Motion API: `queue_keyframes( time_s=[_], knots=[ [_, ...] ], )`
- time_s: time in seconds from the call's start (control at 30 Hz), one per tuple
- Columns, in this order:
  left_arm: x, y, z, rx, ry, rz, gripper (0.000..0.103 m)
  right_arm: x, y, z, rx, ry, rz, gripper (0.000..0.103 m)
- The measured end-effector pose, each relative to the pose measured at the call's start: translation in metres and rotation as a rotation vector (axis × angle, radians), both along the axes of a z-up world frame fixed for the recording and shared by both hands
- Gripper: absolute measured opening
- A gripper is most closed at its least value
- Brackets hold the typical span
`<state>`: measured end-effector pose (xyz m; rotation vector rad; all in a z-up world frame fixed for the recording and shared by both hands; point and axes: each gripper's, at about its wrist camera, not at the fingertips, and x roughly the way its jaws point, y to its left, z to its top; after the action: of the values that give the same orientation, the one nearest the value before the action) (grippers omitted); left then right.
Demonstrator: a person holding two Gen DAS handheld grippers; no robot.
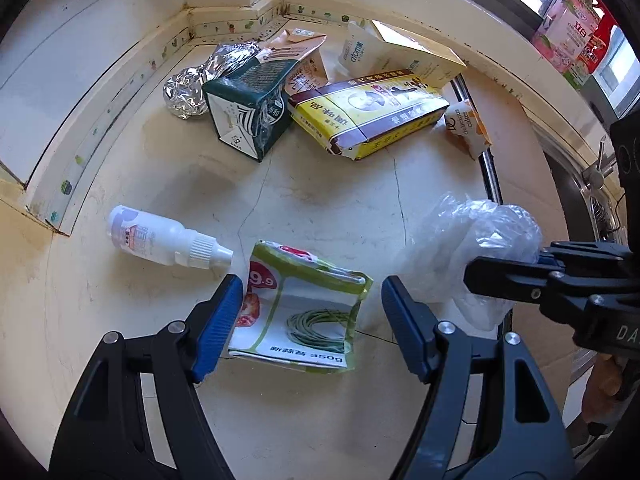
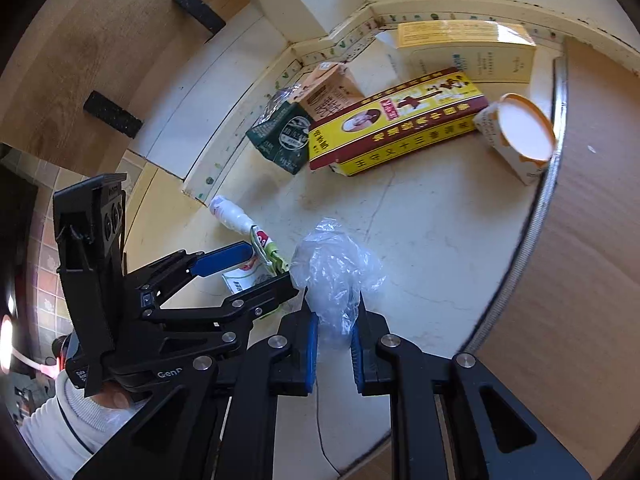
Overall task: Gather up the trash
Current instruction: 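Grasp the clear plastic bag with the right tool while the left tool grasps the green-and-white packet, then carry the plastic bag and packet down over the trash bin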
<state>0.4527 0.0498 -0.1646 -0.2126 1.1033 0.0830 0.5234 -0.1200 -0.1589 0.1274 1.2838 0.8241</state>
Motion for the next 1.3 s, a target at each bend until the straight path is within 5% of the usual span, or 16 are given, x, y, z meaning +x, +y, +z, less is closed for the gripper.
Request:
queue_keyframes(
  time_s=[0.17,0.3,0.77,1.03,1.3],
  knots=[
    [0.007,-0.01,-0.001,0.053,-0.001,-0.011,0.069,0.004,-0.01,-0.001,0.003,0.005,-0.021,0.013],
    [0.007,-0.013,0.0,0.105,-0.013,0.013,0.054,0.003,-0.02,0.0,0.006,0.003,-0.042,0.013],
    [-0.039,-0.007,0.012,0.05,-0.011,0.033,0.051,-0.029,-0.037,0.023,0.01,-0.048,-0.113,0.013],
    [-0.108,-0.012,0.046,-0.013,-0.061,-0.032,0.051,-0.099,-0.05,0.057,0.015,-0.133,-0.211,0.013],
    [-0.2,-0.022,0.072,-0.043,-0.124,-0.133,0.051,-0.215,-0.043,0.069,-0.026,-0.16,-0.287,0.013]
  ],
)
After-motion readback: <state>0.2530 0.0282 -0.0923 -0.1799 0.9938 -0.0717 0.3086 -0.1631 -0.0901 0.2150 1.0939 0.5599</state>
